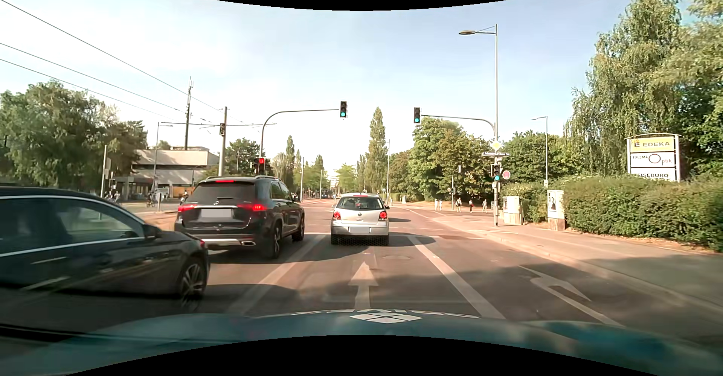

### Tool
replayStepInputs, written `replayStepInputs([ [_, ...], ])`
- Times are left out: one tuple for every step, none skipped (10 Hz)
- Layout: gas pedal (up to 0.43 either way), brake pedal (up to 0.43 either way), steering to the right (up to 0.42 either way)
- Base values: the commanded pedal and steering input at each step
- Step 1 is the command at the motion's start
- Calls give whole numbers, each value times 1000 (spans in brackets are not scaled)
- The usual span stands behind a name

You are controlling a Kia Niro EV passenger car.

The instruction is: Follow the waypoints while adhering to traffic rules and regulations

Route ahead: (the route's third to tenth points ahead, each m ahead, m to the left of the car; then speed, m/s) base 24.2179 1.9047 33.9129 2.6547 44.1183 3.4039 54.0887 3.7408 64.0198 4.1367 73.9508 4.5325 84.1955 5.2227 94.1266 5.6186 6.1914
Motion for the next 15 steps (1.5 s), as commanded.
replayStepInputs([
  [209,0,-3],
  [209,0,-4],
  [209,0,-5],
  [228,0,-7],
  [240,0,-8],
  [248,0,-10],
  [248,0,-11],
  [248,0,-11],
  [248,0,-11],
  [248,0,-11],
  [240,0,-13],
  [240,0,-15],
  [228,0,-16],
  [197,0,-15],
  [197,0,-14],
])
